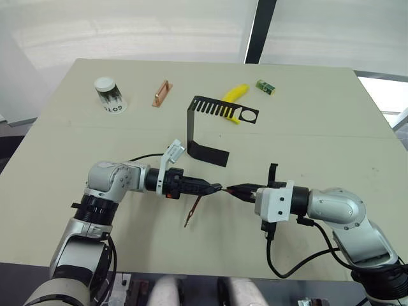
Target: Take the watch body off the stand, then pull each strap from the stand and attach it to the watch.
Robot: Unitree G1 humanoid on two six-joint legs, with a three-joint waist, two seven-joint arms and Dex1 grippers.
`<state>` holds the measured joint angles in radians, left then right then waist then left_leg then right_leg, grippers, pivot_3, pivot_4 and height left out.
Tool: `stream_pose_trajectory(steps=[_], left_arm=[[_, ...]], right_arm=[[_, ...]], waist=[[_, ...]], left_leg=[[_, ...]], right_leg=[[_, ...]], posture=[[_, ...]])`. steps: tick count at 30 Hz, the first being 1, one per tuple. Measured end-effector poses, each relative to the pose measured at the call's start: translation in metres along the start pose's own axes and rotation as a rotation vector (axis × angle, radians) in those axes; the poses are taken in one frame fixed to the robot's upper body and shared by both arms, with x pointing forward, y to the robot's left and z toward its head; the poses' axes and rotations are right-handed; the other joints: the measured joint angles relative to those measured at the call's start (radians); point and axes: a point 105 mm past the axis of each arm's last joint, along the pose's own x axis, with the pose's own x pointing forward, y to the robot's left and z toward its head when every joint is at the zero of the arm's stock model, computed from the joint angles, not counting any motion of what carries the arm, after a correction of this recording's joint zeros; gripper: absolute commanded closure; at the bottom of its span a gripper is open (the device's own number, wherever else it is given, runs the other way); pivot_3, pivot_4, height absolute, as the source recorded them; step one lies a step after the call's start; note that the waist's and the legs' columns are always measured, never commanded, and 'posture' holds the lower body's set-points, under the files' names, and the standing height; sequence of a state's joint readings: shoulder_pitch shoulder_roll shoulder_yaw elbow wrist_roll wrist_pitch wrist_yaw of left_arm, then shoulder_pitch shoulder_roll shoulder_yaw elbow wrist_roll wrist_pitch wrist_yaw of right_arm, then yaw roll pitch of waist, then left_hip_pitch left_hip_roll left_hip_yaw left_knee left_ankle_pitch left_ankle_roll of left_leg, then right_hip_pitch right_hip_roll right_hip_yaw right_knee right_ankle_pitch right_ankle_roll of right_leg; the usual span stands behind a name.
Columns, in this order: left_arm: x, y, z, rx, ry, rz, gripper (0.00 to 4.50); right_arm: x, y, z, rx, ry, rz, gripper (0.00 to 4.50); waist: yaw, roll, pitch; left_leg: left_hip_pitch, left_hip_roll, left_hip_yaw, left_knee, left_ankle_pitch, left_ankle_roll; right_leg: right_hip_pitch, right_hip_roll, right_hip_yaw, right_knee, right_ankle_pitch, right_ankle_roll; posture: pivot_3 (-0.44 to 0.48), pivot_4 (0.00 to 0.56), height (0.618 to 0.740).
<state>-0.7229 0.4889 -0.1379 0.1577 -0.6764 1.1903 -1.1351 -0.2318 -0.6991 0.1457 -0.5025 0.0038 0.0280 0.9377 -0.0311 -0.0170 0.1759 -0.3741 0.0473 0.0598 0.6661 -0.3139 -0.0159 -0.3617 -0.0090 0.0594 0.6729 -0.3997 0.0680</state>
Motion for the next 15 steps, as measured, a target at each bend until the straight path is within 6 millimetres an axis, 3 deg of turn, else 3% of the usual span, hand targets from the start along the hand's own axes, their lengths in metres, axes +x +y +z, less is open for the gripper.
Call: stream_pose_trajectory(steps=[15], left_arm=[[0.0008, 0.0003, -0.0001, -0.004, -0.003, -0.004, 2.89]], right_arm=[[-0.0022, -0.0021, -0.0020, 0.013, 0.012, -0.006, 4.50]], waist=[[0.000, 0.000, 0.000]], left_leg=[[0.000, 0.000, 0.000, 0.000, 0.000, 0.000]], right_leg=[[0.000, 0.000, 0.000, 0.000, 0.000, 0.000]], posture=[[0.000, 0.150, 0.740]])
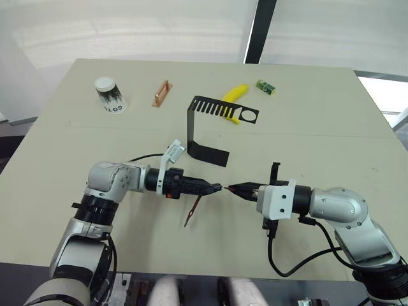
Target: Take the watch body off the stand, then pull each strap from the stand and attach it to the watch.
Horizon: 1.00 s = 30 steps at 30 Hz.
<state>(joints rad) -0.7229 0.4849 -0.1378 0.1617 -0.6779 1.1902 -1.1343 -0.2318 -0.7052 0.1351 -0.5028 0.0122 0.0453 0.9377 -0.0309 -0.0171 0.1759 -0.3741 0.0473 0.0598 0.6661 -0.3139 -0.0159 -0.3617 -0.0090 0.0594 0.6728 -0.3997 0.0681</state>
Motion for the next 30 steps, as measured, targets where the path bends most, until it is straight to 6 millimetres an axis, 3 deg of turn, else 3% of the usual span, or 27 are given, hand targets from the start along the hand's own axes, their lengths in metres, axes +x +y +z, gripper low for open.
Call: stream_pose_trajectory(steps=[30], left_arm=[[0.0072, -0.0006, 0.0043, -0.009, -0.035, -0.003, 2.89]], right_arm=[[0.0010, -0.0009, -0.0014, 0.016, 0.016, -0.006, 4.50]], waist=[[0.000, 0.000, 0.000]], left_leg=[[0.000, 0.000, 0.000, 0.000, 0.000, 0.000]], right_leg=[[0.000, 0.000, 0.000, 0.000, 0.000, 0.000]], posture=[[0.000, 0.150, 0.740]])
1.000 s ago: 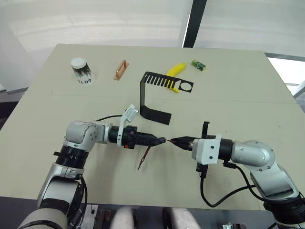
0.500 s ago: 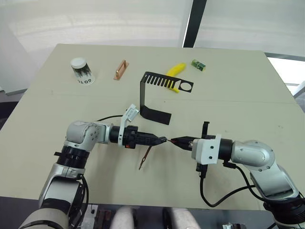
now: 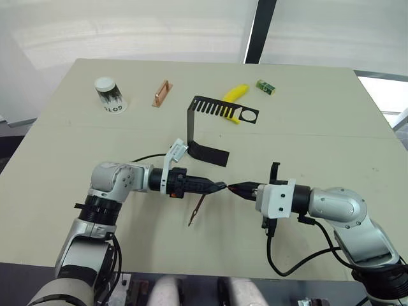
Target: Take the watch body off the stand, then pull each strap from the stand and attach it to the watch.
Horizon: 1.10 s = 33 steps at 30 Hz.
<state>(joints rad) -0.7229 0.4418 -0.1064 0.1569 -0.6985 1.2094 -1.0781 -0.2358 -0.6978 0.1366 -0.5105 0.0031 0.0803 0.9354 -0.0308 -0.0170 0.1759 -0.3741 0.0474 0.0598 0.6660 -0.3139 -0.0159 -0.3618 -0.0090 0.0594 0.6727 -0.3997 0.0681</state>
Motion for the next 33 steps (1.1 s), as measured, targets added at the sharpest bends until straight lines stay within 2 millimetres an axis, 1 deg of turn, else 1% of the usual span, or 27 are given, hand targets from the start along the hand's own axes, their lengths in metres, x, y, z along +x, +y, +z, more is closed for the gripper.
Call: stream_pose_trajectory(steps=[13, 25, 33], left_arm=[[0.0003, 0.0008, 0.0021, -0.002, -0.016, 0.011, 2.89], [0.0027, 0.0027, 0.0044, -0.026, -0.039, 0.033, 2.89], [0.0052, 0.0001, 0.0052, -0.019, -0.034, 0.042, 2.89]], right_arm=[[0.0003, -0.0044, -0.0005, 0.008, 0.012, -0.016, 4.50], [0.0022, -0.0080, -0.0020, -0.025, 0.044, -0.018, 4.50], [0.0026, -0.0099, -0.0031, -0.038, 0.062, -0.020, 4.50]], waist=[[0.000, 0.000, 0.000], [0.000, 0.000, 0.000], [0.000, 0.000, 0.000]], left_leg=[[0.000, 0.000, 0.000, 0.000, 0.000, 0.000], [0.000, 0.000, 0.000, 0.000, 0.000, 0.000], [0.000, 0.000, 0.000, 0.000, 0.000, 0.000]], right_leg=[[0.000, 0.000, 0.000, 0.000, 0.000, 0.000], [0.000, 0.000, 0.000, 0.000, 0.000, 0.000], [0.000, 0.000, 0.000, 0.000, 0.000, 0.000]], posture=[[0.000, 0.150, 0.740], [0.000, 0.150, 0.740], [0.000, 0.150, 0.740]])
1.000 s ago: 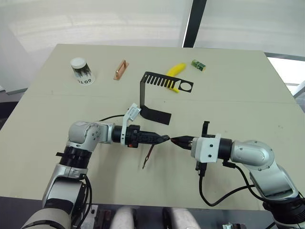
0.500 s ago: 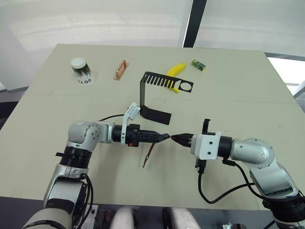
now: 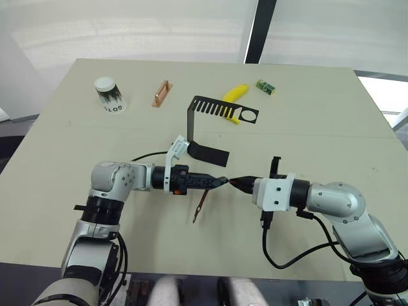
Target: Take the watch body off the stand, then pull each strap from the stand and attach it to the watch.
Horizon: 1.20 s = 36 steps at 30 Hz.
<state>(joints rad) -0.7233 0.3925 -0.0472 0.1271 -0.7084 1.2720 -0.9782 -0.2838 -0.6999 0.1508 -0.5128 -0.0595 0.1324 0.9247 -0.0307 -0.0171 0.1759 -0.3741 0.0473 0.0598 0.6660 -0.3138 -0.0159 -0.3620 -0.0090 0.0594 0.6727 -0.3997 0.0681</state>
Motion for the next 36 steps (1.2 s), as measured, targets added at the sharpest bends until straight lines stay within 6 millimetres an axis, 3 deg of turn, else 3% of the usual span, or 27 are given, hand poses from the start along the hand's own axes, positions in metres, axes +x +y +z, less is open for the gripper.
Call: stream_pose_trajectory(steps=[36], left_arm=[[0.0037, -0.0061, 0.0025, 0.012, -0.006, -0.007, 2.89]], right_arm=[[0.0026, -0.0024, -0.0032, -0.011, 0.031, 0.001, 4.50]], waist=[[0.000, 0.000, 0.000]], left_leg=[[0.000, 0.000, 0.000, 0.000, 0.000, 0.000]], right_leg=[[0.000, 0.000, 0.000, 0.000, 0.000, 0.000]], posture=[[0.000, 0.150, 0.740]])
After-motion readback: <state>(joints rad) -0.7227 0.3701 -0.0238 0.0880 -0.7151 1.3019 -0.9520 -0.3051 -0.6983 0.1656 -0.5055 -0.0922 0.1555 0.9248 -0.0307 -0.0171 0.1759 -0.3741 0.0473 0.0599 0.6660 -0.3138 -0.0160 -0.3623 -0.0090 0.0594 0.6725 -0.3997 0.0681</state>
